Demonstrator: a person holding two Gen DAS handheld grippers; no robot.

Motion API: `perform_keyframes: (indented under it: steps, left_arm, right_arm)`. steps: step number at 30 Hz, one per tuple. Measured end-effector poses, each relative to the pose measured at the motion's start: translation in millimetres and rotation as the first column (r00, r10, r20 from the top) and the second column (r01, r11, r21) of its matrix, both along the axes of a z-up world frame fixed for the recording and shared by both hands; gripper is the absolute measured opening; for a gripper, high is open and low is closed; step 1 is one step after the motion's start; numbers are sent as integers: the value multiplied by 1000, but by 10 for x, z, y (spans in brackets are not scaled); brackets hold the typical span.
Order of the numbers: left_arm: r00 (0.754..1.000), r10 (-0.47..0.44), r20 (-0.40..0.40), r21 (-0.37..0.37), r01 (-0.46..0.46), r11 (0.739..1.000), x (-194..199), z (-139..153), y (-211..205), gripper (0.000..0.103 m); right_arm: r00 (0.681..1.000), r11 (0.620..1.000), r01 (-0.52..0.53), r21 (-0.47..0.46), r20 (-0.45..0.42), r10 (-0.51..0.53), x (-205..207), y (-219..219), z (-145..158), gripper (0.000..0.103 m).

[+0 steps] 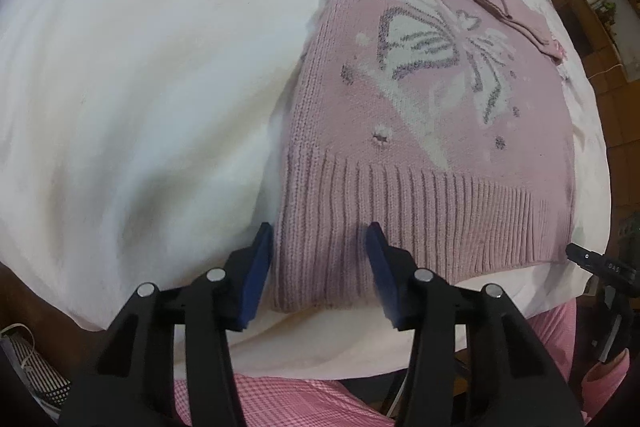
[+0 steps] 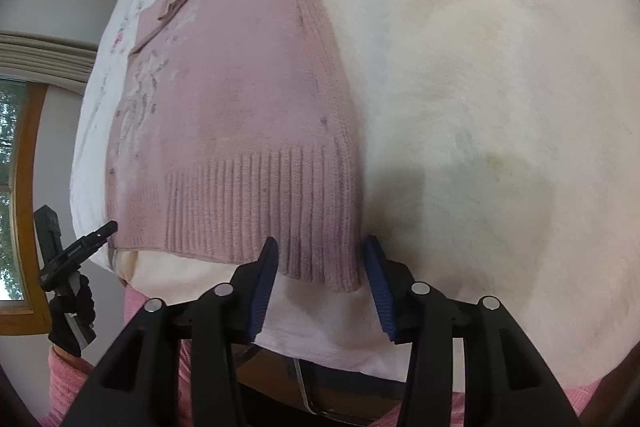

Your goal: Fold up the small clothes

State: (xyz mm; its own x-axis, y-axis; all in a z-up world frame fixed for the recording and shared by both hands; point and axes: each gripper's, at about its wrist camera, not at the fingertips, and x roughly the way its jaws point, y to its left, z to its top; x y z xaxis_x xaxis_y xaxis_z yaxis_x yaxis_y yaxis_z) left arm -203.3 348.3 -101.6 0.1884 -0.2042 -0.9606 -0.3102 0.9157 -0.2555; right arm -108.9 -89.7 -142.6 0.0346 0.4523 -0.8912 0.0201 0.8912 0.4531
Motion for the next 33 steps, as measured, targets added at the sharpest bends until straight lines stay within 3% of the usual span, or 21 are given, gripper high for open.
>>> perform_keyframes:
  steps: [3,6,9,10,12,16,23,28,33]
  left_arm:
    - [1000,9,-20,-13,-9,1000,43,-70,2,53]
    - [1000,21,-17,-17,-22,1000,55,-70,-5,50]
    - [1000,16,-6,-7,-16,1000,56,-22,-23,34]
    - [1000,12,-1,-6,-12,1000,54,-4,-26,23]
    - [1000,12,7,-4,-12,1000,46,45,-10,11]
    - [998,38,57,-101,-32,994,68,201,28,10]
    - [982,97,162,-187,-67,980,316,556,124,9]
    - [972,121,199,-179,-86,980,704,671,241,9]
    - [971,144,190,-181,-110,977,1091,560,386,9]
  right_arm:
    - [1000,1000,-8,0,-13,8,5,32,-57,46]
    - [999,999,-35,-11,-9,35,-13,92,-58,32]
    - [999,999,-43,6,-3,43,-22,109,-33,17]
    - [999,999,-45,12,-1,45,-20,107,-15,14]
    - [999,998,-48,44,7,48,-3,96,56,12]
    - [999,985,-35,171,35,30,69,39,280,11]
    - [994,933,31,358,85,-66,471,-133,712,11]
    - [989,925,74,372,95,-117,899,-200,826,11]
    - [987,924,109,366,69,-144,1277,-243,774,11]
